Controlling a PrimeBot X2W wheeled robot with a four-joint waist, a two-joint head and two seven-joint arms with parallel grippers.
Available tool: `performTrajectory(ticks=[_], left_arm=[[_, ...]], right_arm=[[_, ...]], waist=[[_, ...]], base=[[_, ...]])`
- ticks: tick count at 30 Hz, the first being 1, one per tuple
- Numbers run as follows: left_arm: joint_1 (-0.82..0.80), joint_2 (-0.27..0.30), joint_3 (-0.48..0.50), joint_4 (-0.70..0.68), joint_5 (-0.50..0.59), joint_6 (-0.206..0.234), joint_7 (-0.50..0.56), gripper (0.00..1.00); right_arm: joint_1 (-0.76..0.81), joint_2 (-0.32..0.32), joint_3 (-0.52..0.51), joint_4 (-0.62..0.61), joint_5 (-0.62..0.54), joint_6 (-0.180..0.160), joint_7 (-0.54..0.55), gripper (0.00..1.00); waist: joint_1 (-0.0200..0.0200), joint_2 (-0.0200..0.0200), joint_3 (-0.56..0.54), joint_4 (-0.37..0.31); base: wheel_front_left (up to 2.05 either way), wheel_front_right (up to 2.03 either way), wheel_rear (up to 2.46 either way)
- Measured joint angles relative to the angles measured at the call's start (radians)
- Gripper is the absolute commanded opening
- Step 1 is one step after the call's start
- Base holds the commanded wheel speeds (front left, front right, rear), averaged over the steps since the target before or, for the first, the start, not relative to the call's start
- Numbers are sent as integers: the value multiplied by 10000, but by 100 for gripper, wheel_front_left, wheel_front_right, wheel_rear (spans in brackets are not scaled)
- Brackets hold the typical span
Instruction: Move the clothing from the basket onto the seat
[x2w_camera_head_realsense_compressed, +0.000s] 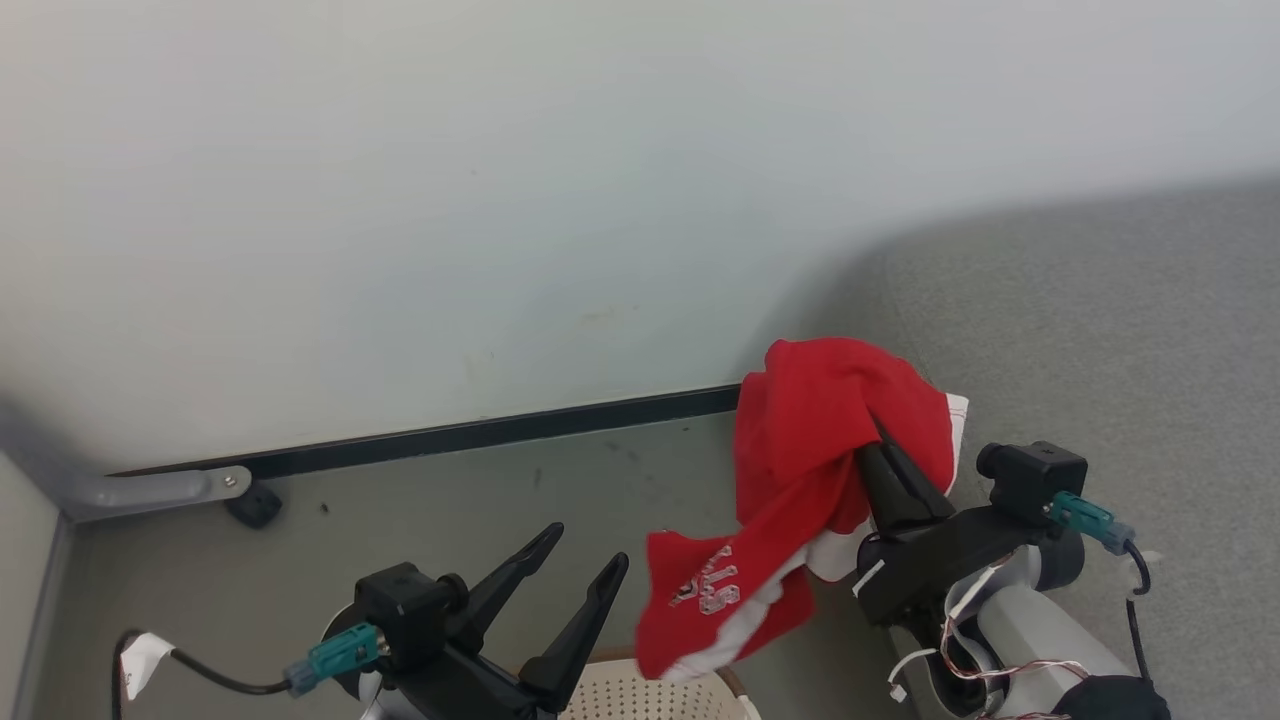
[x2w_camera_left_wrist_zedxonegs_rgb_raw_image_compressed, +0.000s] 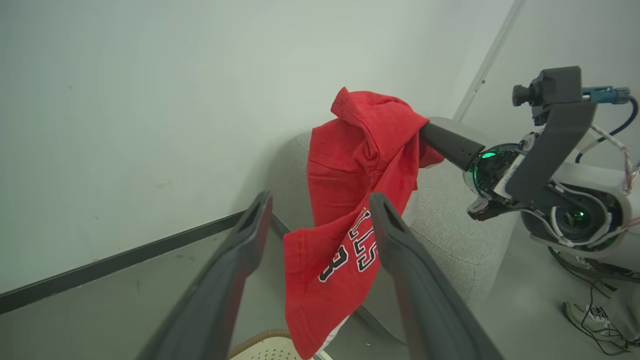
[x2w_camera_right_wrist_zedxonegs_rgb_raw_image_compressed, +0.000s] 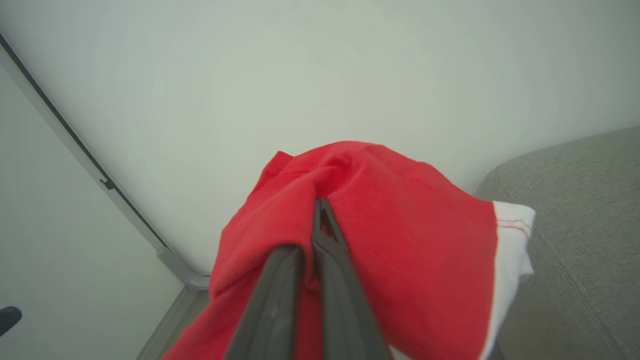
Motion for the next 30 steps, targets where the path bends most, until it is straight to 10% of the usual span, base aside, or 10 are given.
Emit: performTrajectory(ticks=[30], left_arm=[[18,412,-167,-698,922,247,-422,100]], right_arm=[[2350,-736,-2086,-4550,-1085,-518,-46,0]], waist=[[0,0,569,-3131]], base=[[0,0,0]])
